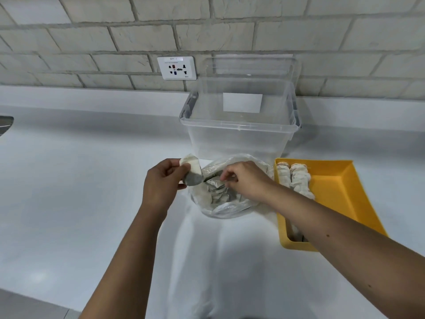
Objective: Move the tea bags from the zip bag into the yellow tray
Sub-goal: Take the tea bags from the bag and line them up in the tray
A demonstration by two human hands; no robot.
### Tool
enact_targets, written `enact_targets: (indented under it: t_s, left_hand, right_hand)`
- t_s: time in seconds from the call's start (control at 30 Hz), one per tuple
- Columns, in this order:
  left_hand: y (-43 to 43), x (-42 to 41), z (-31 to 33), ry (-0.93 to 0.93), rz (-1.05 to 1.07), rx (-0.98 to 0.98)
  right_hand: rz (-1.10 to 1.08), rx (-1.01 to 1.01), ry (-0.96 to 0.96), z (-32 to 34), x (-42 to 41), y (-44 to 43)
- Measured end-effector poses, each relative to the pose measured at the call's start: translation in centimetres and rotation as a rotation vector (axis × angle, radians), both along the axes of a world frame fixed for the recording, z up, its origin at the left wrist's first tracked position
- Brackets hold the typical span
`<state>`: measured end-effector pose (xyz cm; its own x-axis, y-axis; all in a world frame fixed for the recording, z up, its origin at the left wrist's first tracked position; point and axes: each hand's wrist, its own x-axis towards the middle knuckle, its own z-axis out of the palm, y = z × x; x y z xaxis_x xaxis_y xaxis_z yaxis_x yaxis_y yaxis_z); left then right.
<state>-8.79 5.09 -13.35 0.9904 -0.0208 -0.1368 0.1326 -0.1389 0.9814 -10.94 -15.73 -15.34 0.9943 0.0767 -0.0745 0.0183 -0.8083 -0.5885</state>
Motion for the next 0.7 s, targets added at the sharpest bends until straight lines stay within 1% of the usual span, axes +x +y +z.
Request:
enact_targets:
  t_s: [0.13, 0.27, 0.37, 0.43, 0.5, 0.57, 0.63, 0.7]
  left_hand:
    - [-0.3, -0.4, -0.6, 0.02, -0.008, 0.004]
    - [-0.2, -0.3, -0.5, 0.026, -0.011, -0.004]
    - [-0.1, -0.4, -0.5, 0.032, -0.007, -0.008]
    - [-0.1, -0.5, -0.5, 0.038, -0.006, -0.007]
    - [0.0, -0.5, -0.5, 0.036, -0.007, -0.006]
    - [-0.3, -0.5, -0.4, 0.029, -0.011, -0.008]
    - [-0.9, -0.6, -0.3, 0.027, -0.023, -0.014]
    - [-1.9, -0.9, -0.1, 0.036, -0.058, -0.032]
  right_hand:
    - [0.018, -0.121, -0.003, -1.4, 0.9, 1.4]
    - [-0.037, -0.217, -0.046, -2.1, 1.5, 1.8]
    - [-0.063, -0.231, -0.088, -1.7, 1.2, 1.2]
    - [-0.069, -0.199, -0.106, -0.8, 0.6, 0.3]
    - [-0.111, -0.117, -0.123, 0.3, -0.2, -0.7]
    - [-0.158, 0.025, -0.098, 1.4, -1.0, -1.8]
    - [-0.167, 0.249, 0.013, 2.7, -1.8, -2.6]
    - [-0.134, 0.508, 0.188, 3.7, -2.6, -2.6]
